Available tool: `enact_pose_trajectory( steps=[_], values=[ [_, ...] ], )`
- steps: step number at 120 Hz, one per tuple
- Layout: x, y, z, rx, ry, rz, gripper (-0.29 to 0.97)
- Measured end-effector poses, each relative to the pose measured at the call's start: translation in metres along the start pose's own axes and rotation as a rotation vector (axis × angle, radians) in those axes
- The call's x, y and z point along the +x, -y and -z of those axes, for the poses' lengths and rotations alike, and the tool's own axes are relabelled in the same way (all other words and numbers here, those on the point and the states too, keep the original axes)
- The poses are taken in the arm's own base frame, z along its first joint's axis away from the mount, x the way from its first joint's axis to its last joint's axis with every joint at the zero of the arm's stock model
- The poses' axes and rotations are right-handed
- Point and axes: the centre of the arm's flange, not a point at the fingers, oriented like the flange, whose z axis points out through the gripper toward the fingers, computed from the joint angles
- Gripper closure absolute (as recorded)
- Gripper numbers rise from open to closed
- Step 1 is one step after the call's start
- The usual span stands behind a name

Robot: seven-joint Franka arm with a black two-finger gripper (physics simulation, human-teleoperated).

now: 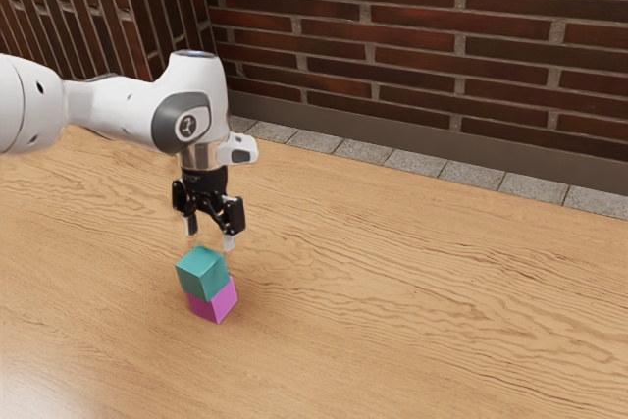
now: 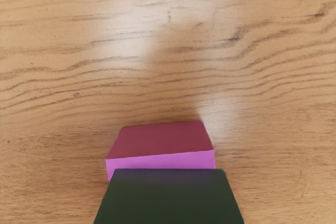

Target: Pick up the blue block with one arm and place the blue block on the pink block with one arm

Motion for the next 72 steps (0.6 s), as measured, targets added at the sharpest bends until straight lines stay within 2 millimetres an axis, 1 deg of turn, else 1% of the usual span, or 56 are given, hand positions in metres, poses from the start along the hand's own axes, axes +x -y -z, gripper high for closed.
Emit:
enact_pose_trajectory(
  steps=[5, 15, 25, 38, 46, 51, 56, 63, 72],
  values=[
    [0.002, -0.001, 0.018, 0.007, -0.028, -0.007, 0.02],
    [0.002, -0.003, 0.062, 0.023, -0.083, -0.020, 0.02],
    [-0.005, -0.003, 0.094, 0.030, -0.112, -0.025, 0.01],
    [-0.010, 0.001, 0.163, 0.074, -0.181, -0.030, 0.01],
    [-0.015, 0.000, 0.191, 0.109, -0.191, -0.036, 0.00],
    [-0.019, -0.005, 0.202, 0.137, -0.183, -0.049, 0.00],
    [-0.022, -0.013, 0.207, 0.159, -0.167, -0.064, 0.00],
    [-0.024, -0.018, 0.207, 0.180, -0.137, -0.073, 0.00],
    [-0.027, -0.015, 0.204, 0.194, -0.103, -0.067, 0.00]
  ],
)
